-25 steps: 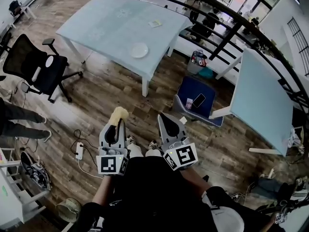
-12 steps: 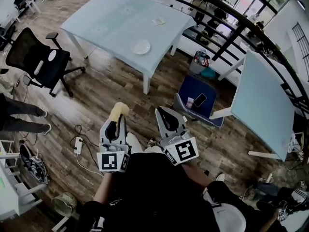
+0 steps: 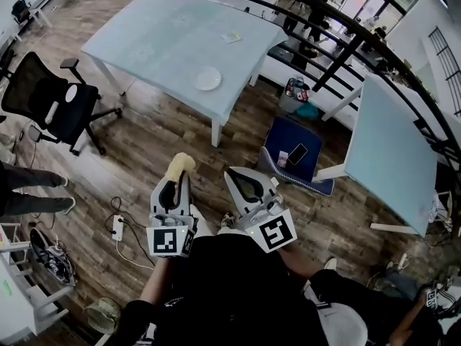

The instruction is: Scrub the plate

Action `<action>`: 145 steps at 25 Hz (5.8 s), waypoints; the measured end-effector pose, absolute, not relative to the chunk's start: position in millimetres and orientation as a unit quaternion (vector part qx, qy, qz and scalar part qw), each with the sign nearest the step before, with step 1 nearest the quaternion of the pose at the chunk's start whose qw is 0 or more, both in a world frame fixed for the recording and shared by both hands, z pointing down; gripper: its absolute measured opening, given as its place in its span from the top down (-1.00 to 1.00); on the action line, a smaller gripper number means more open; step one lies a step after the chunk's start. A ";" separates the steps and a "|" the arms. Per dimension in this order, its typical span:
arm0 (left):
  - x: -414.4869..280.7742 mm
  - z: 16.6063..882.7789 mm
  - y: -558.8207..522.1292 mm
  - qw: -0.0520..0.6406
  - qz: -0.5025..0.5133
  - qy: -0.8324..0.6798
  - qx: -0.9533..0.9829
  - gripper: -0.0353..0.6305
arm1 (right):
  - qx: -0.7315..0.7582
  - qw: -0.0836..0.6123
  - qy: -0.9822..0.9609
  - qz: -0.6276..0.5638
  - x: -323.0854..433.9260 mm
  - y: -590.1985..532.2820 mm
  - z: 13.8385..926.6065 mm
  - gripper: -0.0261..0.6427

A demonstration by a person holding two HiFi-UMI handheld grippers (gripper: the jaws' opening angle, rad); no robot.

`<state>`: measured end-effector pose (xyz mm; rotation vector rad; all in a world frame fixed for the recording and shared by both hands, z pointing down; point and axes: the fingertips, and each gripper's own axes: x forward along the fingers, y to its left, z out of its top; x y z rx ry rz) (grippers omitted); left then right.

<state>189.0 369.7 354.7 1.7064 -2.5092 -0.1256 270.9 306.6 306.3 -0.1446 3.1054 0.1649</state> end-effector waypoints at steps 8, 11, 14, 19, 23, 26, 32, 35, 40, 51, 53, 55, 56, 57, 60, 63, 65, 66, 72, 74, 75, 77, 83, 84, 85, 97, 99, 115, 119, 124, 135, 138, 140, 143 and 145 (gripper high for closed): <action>121.5 366.0 354.7 0.087 -0.040 -0.815 0.571 0.70 | -0.156 0.000 0.984 0.091 212.5 280.2 310.8 0.91; 97.9 364.8 348.1 0.089 -0.041 -0.807 0.582 0.70 | -0.174 0.010 0.983 0.052 192.5 271.2 309.6 0.91; 74.3 362.1 337.7 0.082 -0.045 -0.793 0.602 0.70 | -0.199 0.025 0.979 0.026 173.3 260.9 304.4 0.91; 43.8 355.5 320.5 0.075 -0.050 -0.763 0.640 0.70 | -0.257 0.018 0.966 -0.010 148.4 245.3 309.4 0.91; 26.9 359.5 316.6 0.078 -0.048 -0.745 0.661 0.70 | -0.284 0.008 0.958 -0.036 136.6 243.8 319.8 0.91; 13.0 358.7 312.5 0.080 -0.047 -0.737 0.670 0.70 | -0.288 0.003 0.956 -0.052 121.2 245.6 325.9 0.91; -9.5 371.0 308.1 0.102 -0.057 -0.732 0.672 0.70 | -0.265 -0.015 0.962 -0.061 87.4 258.9 335.4 0.91; -14.5 377.6 294.1 0.107 -0.056 -0.727 0.676 0.70 | -0.267 -0.027 0.961 -0.066 82.4 252.1 344.0 0.91; -18.4 384.0 270.3 0.104 -0.046 -0.725 0.680 0.70 | -0.281 -0.032 0.956 -0.079 76.3 219.4 360.2 0.91; -48.3 380.1 177.4 0.110 -0.024 -0.722 0.683 0.70 | -0.286 -0.019 0.953 -0.094 38.4 112.8 361.7 0.91; -50.4 380.1 161.0 0.114 -0.022 -0.723 0.682 0.70 | -0.293 -0.019 0.951 -0.098 37.9 95.5 361.7 0.91; -52.4 381.3 147.0 0.108 -0.018 -0.724 0.681 0.70 | -0.296 -0.016 0.950 -0.097 38.3 82.2 358.6 0.91; -52.7 382.5 140.0 0.107 -0.017 -0.724 0.682 0.70 | -0.297 -0.014 0.950 -0.093 39.0 76.2 356.7 0.91; -52.5 384.2 132.8 0.109 -0.018 -0.723 0.682 0.70 | -0.300 -0.014 0.950 -0.089 40.1 70.1 355.1 0.91; -49.7 389.4 112.9 0.126 -0.022 -0.714 0.689 0.70 | -0.316 -0.014 0.944 -0.088 46.1 55.9 353.0 0.91; -48.0 392.7 94.3 0.134 -0.015 -0.699 0.703 0.70 | -0.335 -0.013 0.938 -0.087 51.2 46.8 351.6 0.91; -48.8 394.0 79.7 0.136 -0.011 -0.688 0.713 0.70 | -0.350 -0.016 0.932 -0.088 53.1 38.8 353.0 0.91; -49.9 394.7 72.9 0.139 -0.011 -0.682 0.718 0.70 | -0.358 -0.018 0.929 -0.089 53.7 35.3 354.4 0.91; -64.7 410.9 41.8 0.161 -0.004 -0.639 0.752 0.70 | -0.419 -0.028 0.904 -0.086 47.5 17.0 360.5 0.91; -69.4 418.2 30.3 0.172 0.002 -0.619 0.766 0.70 | -0.440 -0.030 0.894 -0.085 43.1 9.9 359.0 0.91; -72.1 422.5 23.9 0.177 0.005 -0.609 0.773 0.70 | -0.449 -0.029 0.889 -0.084 40.4 6.5 358.0 0.91; -78.1 431.7 9.1 0.186 0.011 -0.590 0.786 0.70 | -0.469 -0.027 0.879 -0.081 34.0 -1.2 357.2 0.91; -100.8 453.8 -19.6 0.196 0.027 -0.548 0.813 0.70 | -0.505 -0.035 0.859 -0.078 -0.7 -15.4 362.1 0.91; -106.4 457.7 -21.5 0.198 0.031 -0.542 0.816 0.70 | -0.510 -0.033 0.856 -0.078 -8.9 -16.1 361.8 0.91; -112.1 462.2 -22.7 0.200 0.035 -0.537 0.819 0.70 | -0.513 -0.032 0.854 -0.078 -17.2 -16.1 361.6 0.91; -137.8 522.1 -35.1 0.245 0.085 -0.489 0.833 0.70 | -0.549 -0.052 0.830 -0.084 -55.4 -4.9 378.1 0.91; -134.8 530.3 -38.9 0.250 0.094 -0.482 0.835 0.70 | -0.559 -0.056 0.822 -0.089 -51.3 -7.4 380.2 0.91; -106.3 606.0 -67.3 0.273 0.179 -0.449 0.832 0.70 | -0.589 -0.074 0.798 -0.104 -15.8 -36.4 395.5 0.91; -96.7 632.2 -70.5 0.296 0.202 -0.445 0.821 0.70 | -0.589 -0.082 0.796 -0.114 -6.2 -44.0 404.7 0.91; -85.5 648.4 -76.8 0.305 0.231 -0.433 0.816 0.70 | -0.586 -0.085 0.797 -0.118 -0.5 -54.0 408.4 0.91; -76.1 686.8 -78.1 0.332 0.294 -0.411 0.797 0.70 | -0.584 -0.092 0.796 -0.133 9.0 -75.0 418.2 0.91; -75.9 694.4 -79.2 0.329 0.308 -0.408 0.794 0.70 | -0.582 -0.093 0.797 -0.135 10.4 -78.3 420.0 0.91; -76.0 697.3 -80.4 0.329 0.314 -0.406 0.792 0.70 | -0.582 -0.093 0.796 -0.138 10.2 -79.9 421.2 0.91; -80.0 703.5 -79.1 0.334 0.327 -0.406 0.785 0.70 | -0.579 -0.101 0.798 -0.135 6.3 -80.9 420.7 0.91; -82.2 706.0 -78.5 0.337 0.331 -0.407 0.782 0.70 | -0.581 -0.103 0.796 -0.134 4.5 -80.8 421.3 0.91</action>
